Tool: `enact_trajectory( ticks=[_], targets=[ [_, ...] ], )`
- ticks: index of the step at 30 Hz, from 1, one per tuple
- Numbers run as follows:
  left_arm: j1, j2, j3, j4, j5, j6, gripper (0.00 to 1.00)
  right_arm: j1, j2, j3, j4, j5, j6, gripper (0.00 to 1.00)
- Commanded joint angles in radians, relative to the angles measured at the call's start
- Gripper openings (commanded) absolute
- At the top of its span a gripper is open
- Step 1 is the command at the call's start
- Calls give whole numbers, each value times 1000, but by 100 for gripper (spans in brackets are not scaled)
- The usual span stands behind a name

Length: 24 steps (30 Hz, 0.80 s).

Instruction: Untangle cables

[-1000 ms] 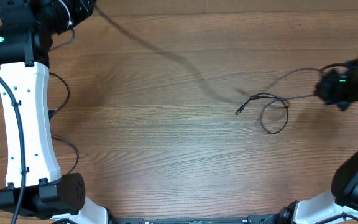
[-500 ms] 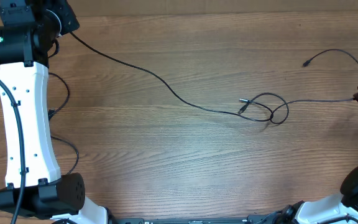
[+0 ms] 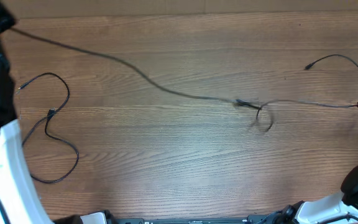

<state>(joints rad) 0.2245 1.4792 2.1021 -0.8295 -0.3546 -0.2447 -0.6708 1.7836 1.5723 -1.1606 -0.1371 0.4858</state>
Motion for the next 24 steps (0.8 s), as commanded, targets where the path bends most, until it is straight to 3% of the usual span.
enact_trajectory(
  ticks=[1, 9, 10, 11, 13, 14, 20, 24],
  targets=[
    [38, 3, 9, -19, -7, 100, 4, 4, 15, 18, 6, -41, -21, 4],
    [-39, 5, 8, -74, 447, 137, 4, 114, 15, 18, -6, -308, -304, 6],
    [-59, 6, 8, -81, 477, 137, 4, 142, 15, 18, -13, -293, -309, 14],
    [-89, 6, 8, -91, 505, 137, 4, 170, 15, 18, -19, -271, -308, 32],
    [-143, 6, 8, -114, 508, 138, 4, 219, 15, 18, -32, -240, -309, 90],
    [-164, 6, 8, -122, 509, 142, 4, 238, 15, 18, -38, -234, -312, 100],
    [-306, 17, 8, -222, 514, 146, 4, 303, 13, 45, -102, -231, -338, 100],
    [-392, 75, 8, -339, 512, 215, 4, 303, 14, 45, -131, -229, -338, 100]
  ],
)
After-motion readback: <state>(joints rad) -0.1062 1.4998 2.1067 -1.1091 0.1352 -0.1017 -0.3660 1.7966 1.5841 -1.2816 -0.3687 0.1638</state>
